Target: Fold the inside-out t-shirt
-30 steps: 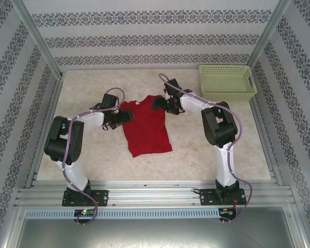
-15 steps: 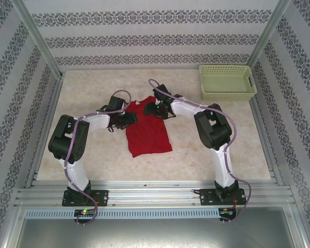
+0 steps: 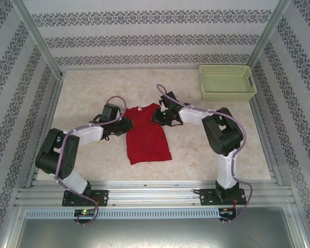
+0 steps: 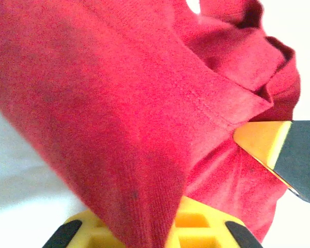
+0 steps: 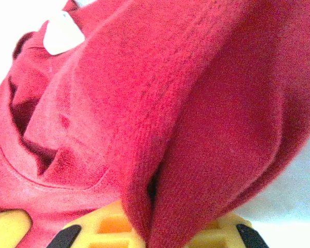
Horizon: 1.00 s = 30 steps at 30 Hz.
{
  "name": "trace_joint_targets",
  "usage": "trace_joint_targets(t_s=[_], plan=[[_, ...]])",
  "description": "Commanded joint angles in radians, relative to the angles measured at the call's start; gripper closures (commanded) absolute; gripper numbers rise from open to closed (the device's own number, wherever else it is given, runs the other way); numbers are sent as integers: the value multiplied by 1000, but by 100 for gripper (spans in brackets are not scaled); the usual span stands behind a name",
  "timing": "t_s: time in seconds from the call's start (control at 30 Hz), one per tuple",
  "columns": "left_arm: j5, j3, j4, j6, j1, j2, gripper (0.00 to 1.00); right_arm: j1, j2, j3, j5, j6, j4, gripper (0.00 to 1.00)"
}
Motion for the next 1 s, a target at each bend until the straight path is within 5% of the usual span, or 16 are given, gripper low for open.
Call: trace_joint_targets(t_s=[0.0, 0.2, 0.47, 0.57, 0.77, 0.97], plan=[[4, -41, 81, -31, 0, -68, 91, -28, -79, -41, -43, 35, 84, 100], [4, 80, 20, 6, 55, -90, 96, -77, -113, 64, -52, 50, 51, 100], [4, 543, -77, 140, 158, 36, 100, -115, 33, 610, 30, -99, -182, 100], [13, 543, -33, 173, 159, 38, 100, -110, 59, 691, 57, -160, -196, 100], [81, 86, 318, 94, 129, -51, 98, -66, -50, 265, 31, -197, 55, 100], [55, -313, 549, 34, -49, -165, 96, -27, -232, -276, 11, -104, 336, 100]])
